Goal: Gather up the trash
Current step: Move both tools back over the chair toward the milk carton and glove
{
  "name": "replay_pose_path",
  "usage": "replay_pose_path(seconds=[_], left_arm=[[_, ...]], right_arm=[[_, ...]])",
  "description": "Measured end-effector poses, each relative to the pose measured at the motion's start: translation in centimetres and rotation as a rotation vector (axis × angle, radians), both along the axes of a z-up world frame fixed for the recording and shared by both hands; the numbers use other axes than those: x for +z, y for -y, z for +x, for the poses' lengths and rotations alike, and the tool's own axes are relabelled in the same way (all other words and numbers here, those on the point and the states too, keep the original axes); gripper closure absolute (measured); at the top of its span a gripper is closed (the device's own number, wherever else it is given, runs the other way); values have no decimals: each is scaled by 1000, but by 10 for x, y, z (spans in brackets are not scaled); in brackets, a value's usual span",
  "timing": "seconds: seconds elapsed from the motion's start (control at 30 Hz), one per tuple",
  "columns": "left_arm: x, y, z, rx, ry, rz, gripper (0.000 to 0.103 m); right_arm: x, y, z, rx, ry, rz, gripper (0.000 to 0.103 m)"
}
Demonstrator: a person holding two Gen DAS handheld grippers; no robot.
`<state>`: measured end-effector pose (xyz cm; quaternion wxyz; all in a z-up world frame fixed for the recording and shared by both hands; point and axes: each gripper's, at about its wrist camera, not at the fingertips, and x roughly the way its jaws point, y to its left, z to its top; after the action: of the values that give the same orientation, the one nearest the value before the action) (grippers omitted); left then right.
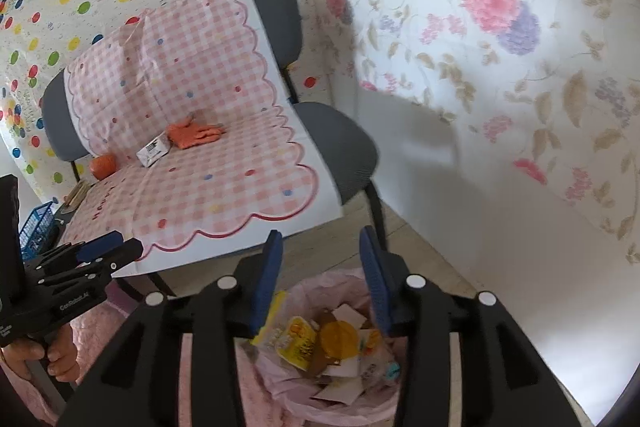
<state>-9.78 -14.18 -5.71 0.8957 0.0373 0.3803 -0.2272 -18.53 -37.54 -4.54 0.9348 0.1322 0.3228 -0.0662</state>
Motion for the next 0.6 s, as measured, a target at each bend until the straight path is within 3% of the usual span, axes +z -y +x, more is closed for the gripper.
replay_pose_path(seconds=[0.1,0.37,0.6], left_arm=[[2,-22,10,52,6,15,47],[17,-78,38,204,42,148,45],[27,-115,66,299,41,152,41]], right_arm=[[5,-16,16,34,3,-11,63],[23,-57,62,120,79,1,62],[42,-93,109,220,77,-75,56]])
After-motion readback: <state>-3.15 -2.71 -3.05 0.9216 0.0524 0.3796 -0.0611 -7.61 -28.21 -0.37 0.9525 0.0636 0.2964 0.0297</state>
